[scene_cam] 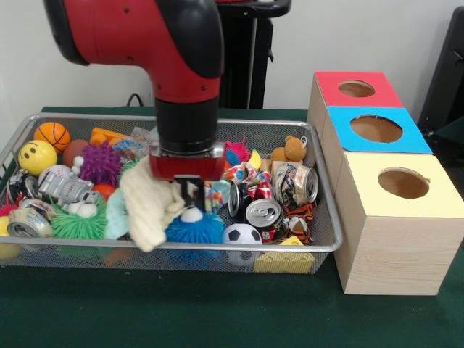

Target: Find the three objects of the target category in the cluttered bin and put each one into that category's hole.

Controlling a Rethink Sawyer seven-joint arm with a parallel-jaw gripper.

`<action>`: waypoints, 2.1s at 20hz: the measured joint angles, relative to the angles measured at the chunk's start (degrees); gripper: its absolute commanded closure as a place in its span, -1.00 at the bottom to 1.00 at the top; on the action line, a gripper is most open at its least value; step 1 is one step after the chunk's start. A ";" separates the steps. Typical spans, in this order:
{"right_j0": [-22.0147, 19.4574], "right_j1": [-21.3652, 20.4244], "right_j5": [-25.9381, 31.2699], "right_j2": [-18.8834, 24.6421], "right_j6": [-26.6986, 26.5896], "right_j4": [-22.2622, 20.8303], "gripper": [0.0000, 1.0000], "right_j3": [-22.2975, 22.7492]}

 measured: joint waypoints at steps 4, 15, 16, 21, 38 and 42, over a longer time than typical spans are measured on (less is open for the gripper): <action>-3.56 -0.33 2.81 1.96 -0.07 -0.43 1.00 -0.95; -11.20 1.89 10.41 8.58 -0.74 -4.71 1.00 -6.97; -11.35 2.05 10.77 8.88 -0.74 -4.96 1.00 -7.18; -12.36 3.39 13.23 11.51 -0.87 -7.48 1.00 -8.61; -14.54 3.41 20.17 15.96 -0.88 -12.49 1.00 -10.55; -14.58 0.15 21.43 15.94 -0.88 -12.55 1.00 -8.40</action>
